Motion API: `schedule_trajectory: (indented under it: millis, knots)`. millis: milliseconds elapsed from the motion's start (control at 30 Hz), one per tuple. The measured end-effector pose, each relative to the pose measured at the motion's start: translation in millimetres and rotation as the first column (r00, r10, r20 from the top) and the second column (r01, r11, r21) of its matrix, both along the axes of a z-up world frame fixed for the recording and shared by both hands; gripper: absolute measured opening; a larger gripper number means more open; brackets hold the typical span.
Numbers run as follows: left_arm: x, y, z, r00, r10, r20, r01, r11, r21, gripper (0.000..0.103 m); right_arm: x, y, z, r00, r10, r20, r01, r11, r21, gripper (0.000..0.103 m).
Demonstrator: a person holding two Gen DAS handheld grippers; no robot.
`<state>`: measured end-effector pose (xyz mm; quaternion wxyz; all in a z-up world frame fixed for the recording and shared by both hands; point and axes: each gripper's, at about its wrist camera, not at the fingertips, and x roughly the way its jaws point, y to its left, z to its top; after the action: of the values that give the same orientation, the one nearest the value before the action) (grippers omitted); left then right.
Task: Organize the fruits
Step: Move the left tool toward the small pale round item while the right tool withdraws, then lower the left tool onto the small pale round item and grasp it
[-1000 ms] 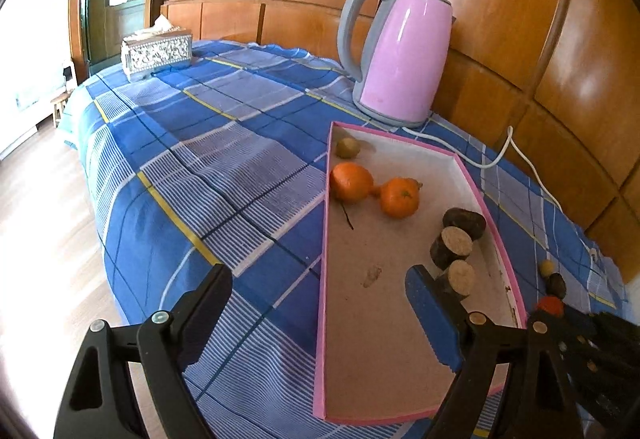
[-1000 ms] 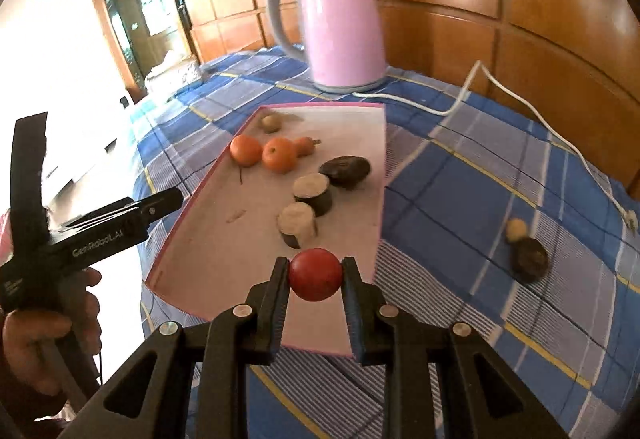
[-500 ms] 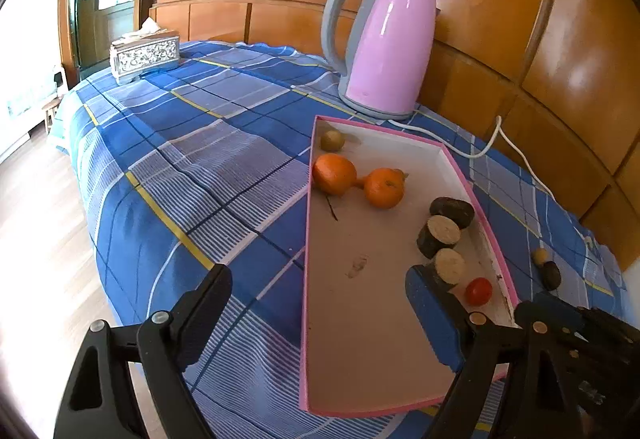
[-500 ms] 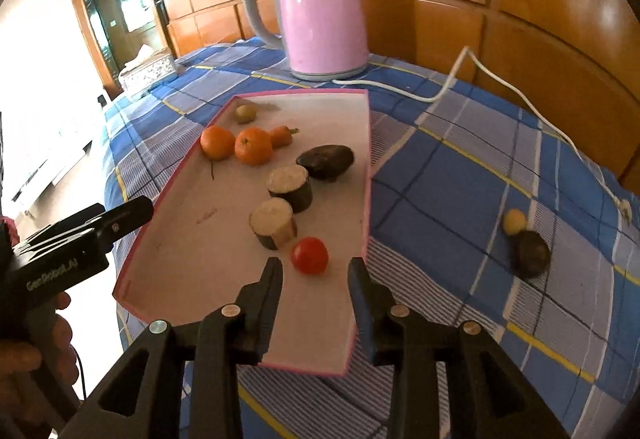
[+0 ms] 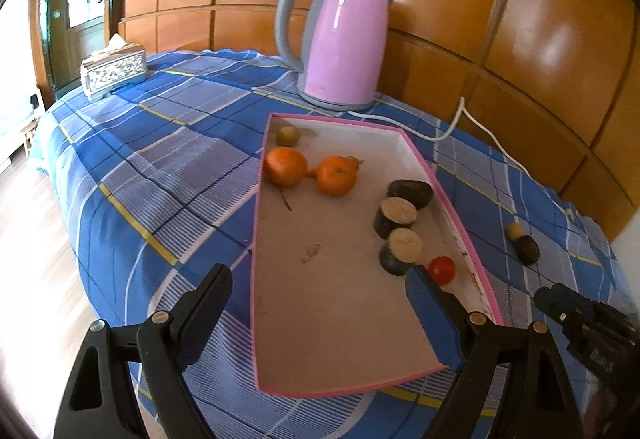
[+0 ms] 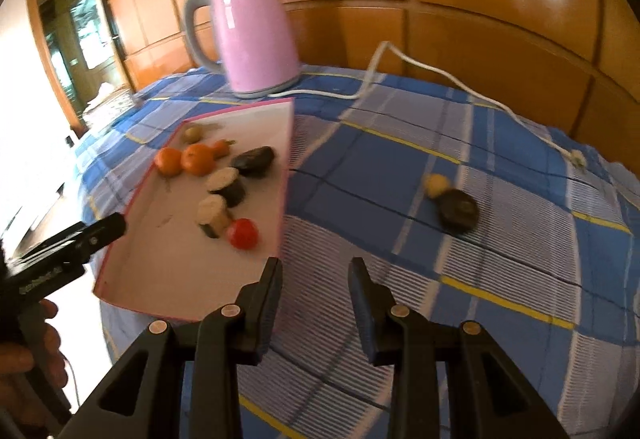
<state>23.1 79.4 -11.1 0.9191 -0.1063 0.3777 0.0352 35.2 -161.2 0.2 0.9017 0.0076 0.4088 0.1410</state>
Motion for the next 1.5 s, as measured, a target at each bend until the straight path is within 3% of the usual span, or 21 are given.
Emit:
schedule_trajectory:
  millis: [267,467,600,833,933,1133,1200,1267,1333,1433,1500]
  knots:
    - [0,-15,0,0.999,-0.050,-0.011,0.051,0.999,0.016,0.089,-5,-46,-7,0.989,-0.151,0.003,0.151,0.988,-0.024,0.036]
    - [-1,-29,2,0.994,-0.106,-0.006,0.106,0.994,0.021,0.089,-10,-85,-15,0.963,-0.269,-0.002,0.268,0.962,-0.050,0.036]
    - [-1,-36,2,0.989,-0.147,-0.011,0.148,0.989,0.001,0.089,-15,-112,-21,0.935,-0.355,0.001,0.354,0.933,-0.066,0.038]
    - [1,-53,9,0.973,-0.233,-0.001,0.233,0.973,-0.010,0.089,-21,-158,-38,0.859,-0.512,-0.017,0.508,0.857,-0.088,0.038]
    - [3,-66,16,0.953,-0.302,0.017,0.303,0.953,-0.022,0.088,-25,-171,-44,0.836,-0.549,-0.014,0.545,0.832,-0.107,0.039]
    - [16,-88,29,0.926,-0.377,0.025,0.378,0.925,-0.042,0.080,-27,-192,-57,0.791,-0.612,0.024,0.607,0.777,-0.168,0.039]
    - [23,-95,31,0.922,-0.386,0.019,0.387,0.921,-0.047,0.072,-27,-203,-62,0.767,-0.642,0.027,0.636,0.752,-0.175,0.039]
    - [35,-101,30,0.918,-0.397,-0.008,0.396,0.916,-0.072,0.070,-29,-214,-66,0.749,-0.661,0.034,0.657,0.735,-0.167,0.055]
    - [47,-109,29,0.909,-0.415,-0.030,0.411,0.907,-0.098,0.062,-31,-220,-67,0.734,-0.678,0.043,0.675,0.719,-0.167,0.063]
    - [70,-124,27,0.897,-0.437,-0.069,0.425,0.894,-0.141,0.052,-33,-224,-70,0.726,-0.687,0.038,0.685,0.716,-0.138,0.066]
    - [87,-136,24,0.887,-0.452,-0.093,0.432,0.884,-0.179,0.051,-33,-225,-71,0.723,-0.690,0.040,0.688,0.714,-0.130,0.067]
